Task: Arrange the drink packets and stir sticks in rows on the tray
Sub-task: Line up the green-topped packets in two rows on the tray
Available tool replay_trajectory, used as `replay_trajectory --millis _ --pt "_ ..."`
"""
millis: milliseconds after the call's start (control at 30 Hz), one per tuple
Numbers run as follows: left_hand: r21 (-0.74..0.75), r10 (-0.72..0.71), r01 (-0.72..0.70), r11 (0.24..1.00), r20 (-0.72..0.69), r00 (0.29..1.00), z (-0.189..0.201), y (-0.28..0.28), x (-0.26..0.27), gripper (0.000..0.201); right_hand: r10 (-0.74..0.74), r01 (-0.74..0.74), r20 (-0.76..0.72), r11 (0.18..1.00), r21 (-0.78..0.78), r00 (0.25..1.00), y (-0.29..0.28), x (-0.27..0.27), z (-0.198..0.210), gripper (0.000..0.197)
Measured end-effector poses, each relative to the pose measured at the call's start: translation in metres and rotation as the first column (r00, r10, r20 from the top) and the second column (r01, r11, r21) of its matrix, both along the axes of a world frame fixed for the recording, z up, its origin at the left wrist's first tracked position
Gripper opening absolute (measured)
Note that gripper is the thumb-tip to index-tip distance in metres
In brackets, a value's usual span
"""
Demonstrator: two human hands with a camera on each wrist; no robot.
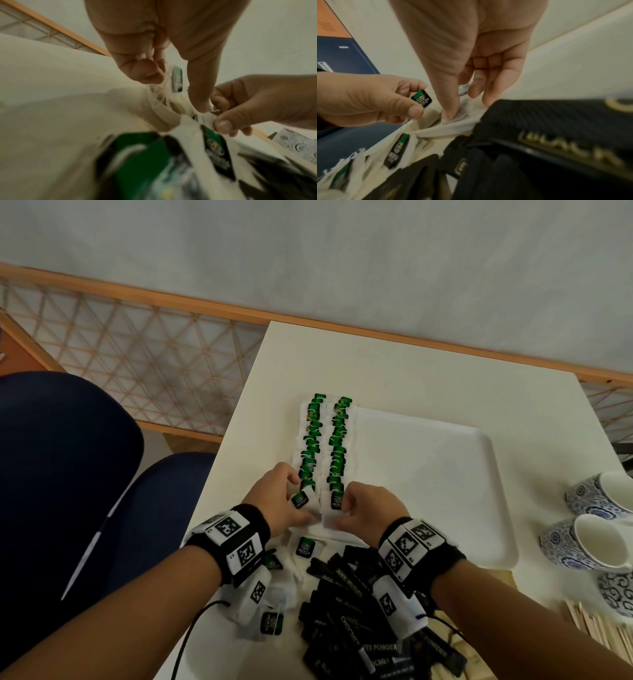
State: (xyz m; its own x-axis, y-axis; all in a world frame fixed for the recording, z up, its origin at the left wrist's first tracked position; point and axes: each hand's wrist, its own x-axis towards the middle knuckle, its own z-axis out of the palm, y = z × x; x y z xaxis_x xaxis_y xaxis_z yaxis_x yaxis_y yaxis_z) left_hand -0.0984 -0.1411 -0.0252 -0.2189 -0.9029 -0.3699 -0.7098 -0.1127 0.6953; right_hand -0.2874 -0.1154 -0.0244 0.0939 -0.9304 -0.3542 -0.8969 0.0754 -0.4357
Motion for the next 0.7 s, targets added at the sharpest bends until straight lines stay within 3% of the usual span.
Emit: replay_trajectory --millis 100,333,467,567,700 --pt "0.037 -0.027 0.026 0.999 0.037 0.999 0.001 0.000 -0.002 0.062 0.004 -0.003 -0.028 1.000 0.004 1.000 0.000 0.000 0.001 0.033" --pt "-0.078 -0.124 0.126 0.989 0.018 0.992 0.002 -0.001 -0.005 0.027 -0.102 0.102 0.009 0.994 -0.027 0.995 0.001 -0.002 -0.004 0.053" --pt "-0.103 -0.101 0.105 0.989 0.047 0.994 0.003 -0.007 -0.007 0.025 -0.146 0.146 0.047 0.989 0.012 0.988 0.002 -0.001 -0.004 0.063" --pt "-0.101 0.014 -0.009 0.995 0.047 0.999 0.003 -0.010 -0.004 0.041 -0.152 0.150 0.055 0.988 0.035 0.987 -0.001 0.001 -0.004 0.066" --pt "-0.019 0.059 -0.058 0.998 0.057 0.997 0.009 -0.006 0.003 0.088 -0.197 0.194 0.080 0.980 0.047 0.977 -0.002 0.002 -0.004 0.076"
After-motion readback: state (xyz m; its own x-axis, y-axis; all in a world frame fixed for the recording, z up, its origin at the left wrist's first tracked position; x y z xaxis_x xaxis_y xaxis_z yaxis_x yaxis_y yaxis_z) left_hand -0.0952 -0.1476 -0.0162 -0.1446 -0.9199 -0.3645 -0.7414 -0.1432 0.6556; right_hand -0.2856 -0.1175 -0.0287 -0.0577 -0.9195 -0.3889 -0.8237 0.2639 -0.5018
